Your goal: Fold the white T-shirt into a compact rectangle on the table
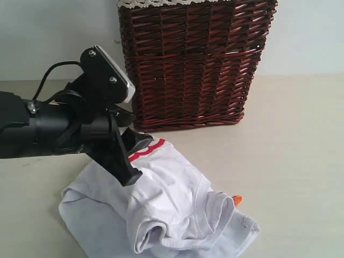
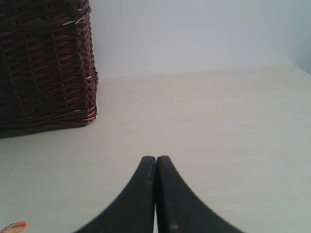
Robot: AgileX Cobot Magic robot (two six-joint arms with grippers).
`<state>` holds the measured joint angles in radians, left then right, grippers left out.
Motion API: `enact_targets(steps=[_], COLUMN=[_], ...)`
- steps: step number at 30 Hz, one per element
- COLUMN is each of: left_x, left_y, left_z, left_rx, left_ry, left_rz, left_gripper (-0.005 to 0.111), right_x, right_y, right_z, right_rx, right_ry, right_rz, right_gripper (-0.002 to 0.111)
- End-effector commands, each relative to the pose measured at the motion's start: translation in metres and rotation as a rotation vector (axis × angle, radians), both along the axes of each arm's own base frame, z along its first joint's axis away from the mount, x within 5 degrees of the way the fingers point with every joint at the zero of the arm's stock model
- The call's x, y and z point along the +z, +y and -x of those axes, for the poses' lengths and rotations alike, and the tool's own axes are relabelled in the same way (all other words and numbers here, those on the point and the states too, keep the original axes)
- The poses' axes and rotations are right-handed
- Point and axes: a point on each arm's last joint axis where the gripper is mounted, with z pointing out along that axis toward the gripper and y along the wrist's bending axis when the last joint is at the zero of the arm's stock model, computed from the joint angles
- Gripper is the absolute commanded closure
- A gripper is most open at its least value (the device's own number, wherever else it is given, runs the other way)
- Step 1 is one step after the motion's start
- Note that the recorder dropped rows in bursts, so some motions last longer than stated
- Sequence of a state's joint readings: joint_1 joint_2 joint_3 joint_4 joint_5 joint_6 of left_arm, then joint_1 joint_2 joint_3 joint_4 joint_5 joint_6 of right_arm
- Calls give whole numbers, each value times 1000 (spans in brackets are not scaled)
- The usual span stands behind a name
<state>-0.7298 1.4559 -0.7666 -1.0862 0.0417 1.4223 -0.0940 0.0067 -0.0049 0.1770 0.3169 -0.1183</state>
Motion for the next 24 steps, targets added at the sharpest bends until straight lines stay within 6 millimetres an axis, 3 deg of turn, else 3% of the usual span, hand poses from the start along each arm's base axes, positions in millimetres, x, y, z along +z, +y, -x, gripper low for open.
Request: enact_targets(steps=[1, 6, 13, 19, 24], left_x=[-8, -29, -53, -87, -94], left_y=[-16, -33, -24, -3, 11], left_z=[-4, 0, 8, 51, 64], left_rx=[-117, -111, -96, -192, -290], left_ry=[69, 262, 318, 545, 505], left_rz=[-24, 50, -7, -70, -165], left_gripper=[70, 107, 107, 107, 107], right_x=[-1, -1, -1, -1, -1], right_y=[0, 0, 0, 0, 0], right_z=[0, 0, 0, 0, 0], right_rx=[-1, -1, -1, -1, -1], right_ry=[-9, -9, -9, -9, -9], right_rz=[4, 4, 4, 4, 4], right_gripper=[108, 108, 108, 108, 108])
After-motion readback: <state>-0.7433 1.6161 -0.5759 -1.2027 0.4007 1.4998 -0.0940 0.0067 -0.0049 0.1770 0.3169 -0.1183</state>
